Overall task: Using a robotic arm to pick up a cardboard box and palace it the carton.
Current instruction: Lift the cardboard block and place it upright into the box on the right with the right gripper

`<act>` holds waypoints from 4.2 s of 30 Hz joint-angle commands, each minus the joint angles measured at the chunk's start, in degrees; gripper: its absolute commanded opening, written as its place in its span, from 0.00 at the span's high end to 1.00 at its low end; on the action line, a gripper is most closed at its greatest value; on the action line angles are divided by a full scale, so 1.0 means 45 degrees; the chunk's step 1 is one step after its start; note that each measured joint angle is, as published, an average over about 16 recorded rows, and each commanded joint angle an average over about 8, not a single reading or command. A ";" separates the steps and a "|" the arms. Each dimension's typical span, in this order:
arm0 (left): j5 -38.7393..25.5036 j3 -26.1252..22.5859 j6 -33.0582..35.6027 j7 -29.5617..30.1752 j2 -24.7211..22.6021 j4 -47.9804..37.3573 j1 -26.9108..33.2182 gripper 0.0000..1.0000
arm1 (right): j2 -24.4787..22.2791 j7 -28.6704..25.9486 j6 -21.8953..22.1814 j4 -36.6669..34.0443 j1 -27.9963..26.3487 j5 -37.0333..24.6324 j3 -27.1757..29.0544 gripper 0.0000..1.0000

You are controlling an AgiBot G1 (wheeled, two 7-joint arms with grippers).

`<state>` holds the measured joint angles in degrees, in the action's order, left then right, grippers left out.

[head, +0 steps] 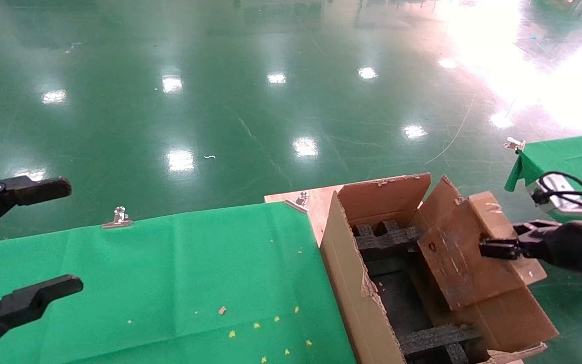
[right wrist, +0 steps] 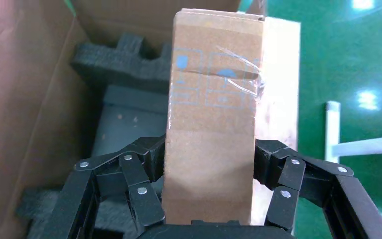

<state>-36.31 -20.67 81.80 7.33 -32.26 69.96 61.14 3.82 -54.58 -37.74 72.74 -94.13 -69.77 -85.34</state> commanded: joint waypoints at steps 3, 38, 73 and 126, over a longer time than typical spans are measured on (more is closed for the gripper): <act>0.0000 0.0000 0.0000 0.0000 0.0000 0.0000 0.0000 0.00 | 0.0267 -0.0371 0.0069 -0.0151 -0.0089 -0.0506 0.0027 1.00; 0.0002 0.0001 -0.0004 0.0000 0.0002 -0.0002 -0.0002 0.00 | 0.1904 -0.3126 0.0356 -0.1375 0.0168 -0.2622 -0.0692 1.00; 0.0003 0.0001 -0.0005 0.0000 0.0002 -0.0002 -0.0002 0.00 | 0.4941 -0.8470 0.0325 -0.2350 0.0650 -0.7237 -0.1753 1.00; 0.0004 0.0001 -0.0008 -0.0001 0.0004 -0.0005 -0.0005 0.00 | 0.5929 -0.7864 0.0890 -0.3562 0.1733 -0.6626 -0.2011 0.00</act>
<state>-36.29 -20.67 81.76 7.33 -32.24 69.93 61.12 30.35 -90.10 -33.64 56.98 -86.54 -99.78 -94.29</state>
